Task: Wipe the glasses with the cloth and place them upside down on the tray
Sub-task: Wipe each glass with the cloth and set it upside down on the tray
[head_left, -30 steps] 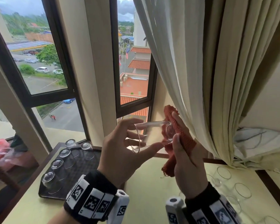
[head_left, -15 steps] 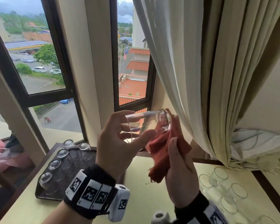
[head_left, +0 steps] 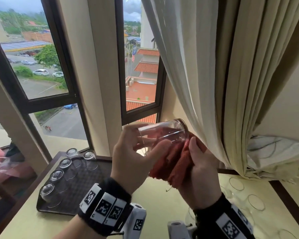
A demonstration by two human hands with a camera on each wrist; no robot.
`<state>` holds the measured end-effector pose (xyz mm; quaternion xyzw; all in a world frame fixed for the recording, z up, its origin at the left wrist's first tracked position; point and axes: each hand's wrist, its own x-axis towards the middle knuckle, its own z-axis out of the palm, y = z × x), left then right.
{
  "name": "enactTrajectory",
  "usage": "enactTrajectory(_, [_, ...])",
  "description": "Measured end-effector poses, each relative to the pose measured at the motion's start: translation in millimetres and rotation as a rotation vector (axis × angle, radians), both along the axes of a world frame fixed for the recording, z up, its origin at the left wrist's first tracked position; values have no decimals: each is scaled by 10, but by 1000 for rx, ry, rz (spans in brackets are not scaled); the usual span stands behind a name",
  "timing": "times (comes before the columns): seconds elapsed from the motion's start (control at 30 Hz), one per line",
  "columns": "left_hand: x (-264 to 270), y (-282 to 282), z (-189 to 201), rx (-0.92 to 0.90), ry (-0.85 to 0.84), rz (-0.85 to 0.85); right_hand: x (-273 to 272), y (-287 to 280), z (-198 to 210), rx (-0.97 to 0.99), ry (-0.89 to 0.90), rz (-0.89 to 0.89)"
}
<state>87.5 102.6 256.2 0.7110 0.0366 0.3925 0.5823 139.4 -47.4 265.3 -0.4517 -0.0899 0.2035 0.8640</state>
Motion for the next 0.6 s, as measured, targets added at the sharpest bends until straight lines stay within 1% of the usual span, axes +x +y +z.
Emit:
enactTrajectory(0.07, [41, 36, -58, -22, 147, 23, 7, 49, -74, -41, -32, -41])
enactTrajectory(0.1, [44, 42, -70, -45, 218, 6, 27, 67, -109, -77, -61, -69])
enactTrajectory(0.23, [65, 37, -128, -162, 397, -180, 126, 76, -173, -304, -252, -111])
enactTrajectory(0.33, [97, -25, -169, -155, 498, -309, 175, 75, -120, -364, -374, -96])
enactTrajectory(0.4, [116, -46, -227, -218, 522, -337, 194, 77, -81, -406, -437, -119])
enactTrajectory(0.47, [122, -20, -274, -364, 519, -349, 227, 60, -61, -462, -443, -133])
enactTrajectory(0.53, [121, 4, -275, -518, 498, -397, 255, 35, -58, -562, -462, -125])
enactTrajectory(0.6, [117, 29, -221, -692, 426, -425, 280, 15, -77, -679, -529, -183])
